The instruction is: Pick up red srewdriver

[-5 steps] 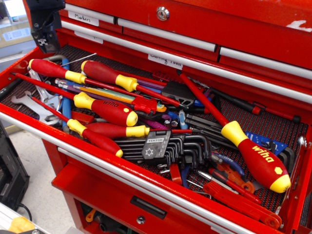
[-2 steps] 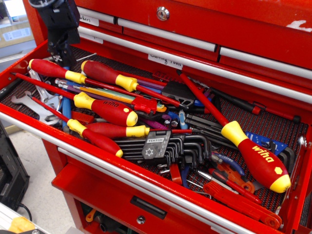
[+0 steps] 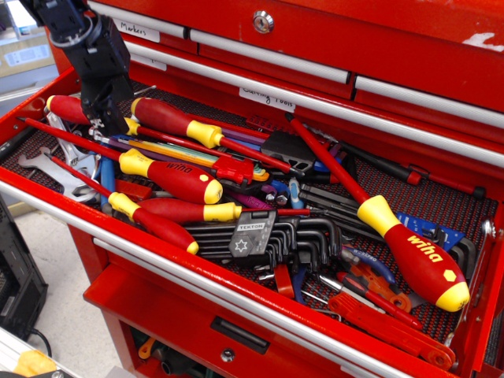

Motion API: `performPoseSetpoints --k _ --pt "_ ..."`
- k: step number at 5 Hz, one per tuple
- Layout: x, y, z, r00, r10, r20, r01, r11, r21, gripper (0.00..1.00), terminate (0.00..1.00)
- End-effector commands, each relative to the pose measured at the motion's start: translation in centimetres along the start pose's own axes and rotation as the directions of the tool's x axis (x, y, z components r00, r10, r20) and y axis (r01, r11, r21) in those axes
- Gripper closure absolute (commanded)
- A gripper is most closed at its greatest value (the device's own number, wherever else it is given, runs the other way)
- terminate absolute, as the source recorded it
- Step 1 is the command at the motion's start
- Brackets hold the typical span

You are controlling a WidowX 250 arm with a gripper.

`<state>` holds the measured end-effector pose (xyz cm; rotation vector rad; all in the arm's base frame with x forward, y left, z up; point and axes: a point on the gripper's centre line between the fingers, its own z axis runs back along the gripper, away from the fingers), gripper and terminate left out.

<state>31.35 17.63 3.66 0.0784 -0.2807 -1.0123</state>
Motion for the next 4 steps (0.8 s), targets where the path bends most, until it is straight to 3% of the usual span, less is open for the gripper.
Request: performPoseSetpoints --k 1,3,4 --pt "0.4 2.2 0.8 0.998 -0.055 -0.009 0.055 0.998 0.007 0.00 0.00" --pt "0.2 2.9 0.1 0.996 -0.083 0.022 0.083 0.996 -0.010 0.00 0.00" --pt "-0.3 2.9 -0.9 0.993 -0.088 0.072 0.089 0.996 -0.002 0.00 0.00"
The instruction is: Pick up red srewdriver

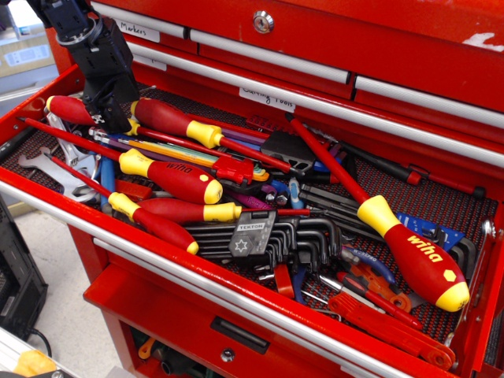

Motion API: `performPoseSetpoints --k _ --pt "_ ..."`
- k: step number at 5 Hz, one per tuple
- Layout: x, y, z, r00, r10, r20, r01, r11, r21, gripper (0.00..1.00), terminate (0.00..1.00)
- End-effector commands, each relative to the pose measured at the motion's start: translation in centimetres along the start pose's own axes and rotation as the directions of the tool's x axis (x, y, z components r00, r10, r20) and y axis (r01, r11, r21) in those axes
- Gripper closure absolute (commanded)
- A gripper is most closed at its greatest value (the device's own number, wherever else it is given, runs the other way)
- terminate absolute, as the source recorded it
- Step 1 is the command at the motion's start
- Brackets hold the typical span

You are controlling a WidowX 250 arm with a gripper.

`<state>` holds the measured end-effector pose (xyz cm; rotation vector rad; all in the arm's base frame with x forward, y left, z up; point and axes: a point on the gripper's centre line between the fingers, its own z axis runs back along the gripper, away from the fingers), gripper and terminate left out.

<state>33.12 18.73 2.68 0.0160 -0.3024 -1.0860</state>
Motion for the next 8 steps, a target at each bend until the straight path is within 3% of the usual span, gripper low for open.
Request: performPoseSetpoints --k 1,2,3,4,6,8 --pt "-0.1 0.9 -0.6 0.996 -0.016 0.086 0.016 1.000 0.008 0.00 0.00" --pt "-0.2 -1.0 -1.9 0.991 0.016 0.134 -0.026 0.997 0.067 0.00 0.00" --pt "-0.4 -1.8 -2.1 0.989 0.044 0.144 -0.052 0.997 0.050 0.00 0.00" --pt "-0.2 -1.3 -1.8 0.990 0.075 0.122 -0.072 0.997 -0.024 1.00 0.00" --pt "0.7 -1.5 1.1 0.993 0.119 0.012 -0.118 0.990 -0.071 1.00 0.00" --pt "2.0 -1.0 5.0 0.989 0.085 -0.124 -0.096 0.992 -0.086 1.00 0.00"
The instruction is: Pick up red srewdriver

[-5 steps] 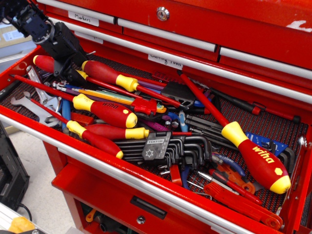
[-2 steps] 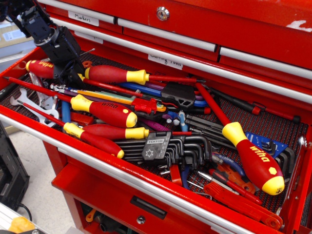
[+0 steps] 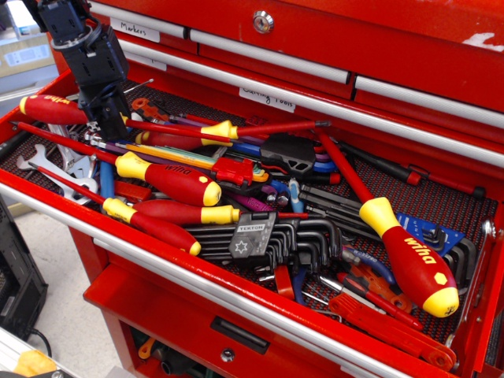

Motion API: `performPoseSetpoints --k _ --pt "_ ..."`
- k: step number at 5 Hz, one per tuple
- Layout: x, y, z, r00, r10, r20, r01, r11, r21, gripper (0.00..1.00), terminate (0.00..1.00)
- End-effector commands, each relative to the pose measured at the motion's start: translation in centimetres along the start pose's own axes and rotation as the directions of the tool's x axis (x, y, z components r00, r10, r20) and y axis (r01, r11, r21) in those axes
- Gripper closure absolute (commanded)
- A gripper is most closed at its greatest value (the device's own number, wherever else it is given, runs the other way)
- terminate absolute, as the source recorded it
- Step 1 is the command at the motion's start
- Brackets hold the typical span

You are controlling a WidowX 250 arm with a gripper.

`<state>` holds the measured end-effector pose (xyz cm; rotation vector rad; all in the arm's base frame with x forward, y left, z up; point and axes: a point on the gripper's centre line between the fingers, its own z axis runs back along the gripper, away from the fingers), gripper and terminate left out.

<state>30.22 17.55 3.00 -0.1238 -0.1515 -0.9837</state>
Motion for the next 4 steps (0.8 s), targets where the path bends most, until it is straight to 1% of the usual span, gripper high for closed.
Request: performPoseSetpoints --k 1,2,3,4 --pt "3.0 0.1 8.1 0.988 -0.034 -0.153 0.048 0.995 0.088 1.00 0.00" --pt "3.3 -0.3 11.4 0.981 -0.087 -0.175 0.114 0.982 0.152 1.00 0.00" --pt "3.7 0.5 13.5 0.973 -0.153 -0.174 0.188 0.960 0.209 1.00 0.00" --pt "4.2 1.4 15.6 0.959 -0.214 -0.188 0.254 0.940 0.226 1.00 1.00"
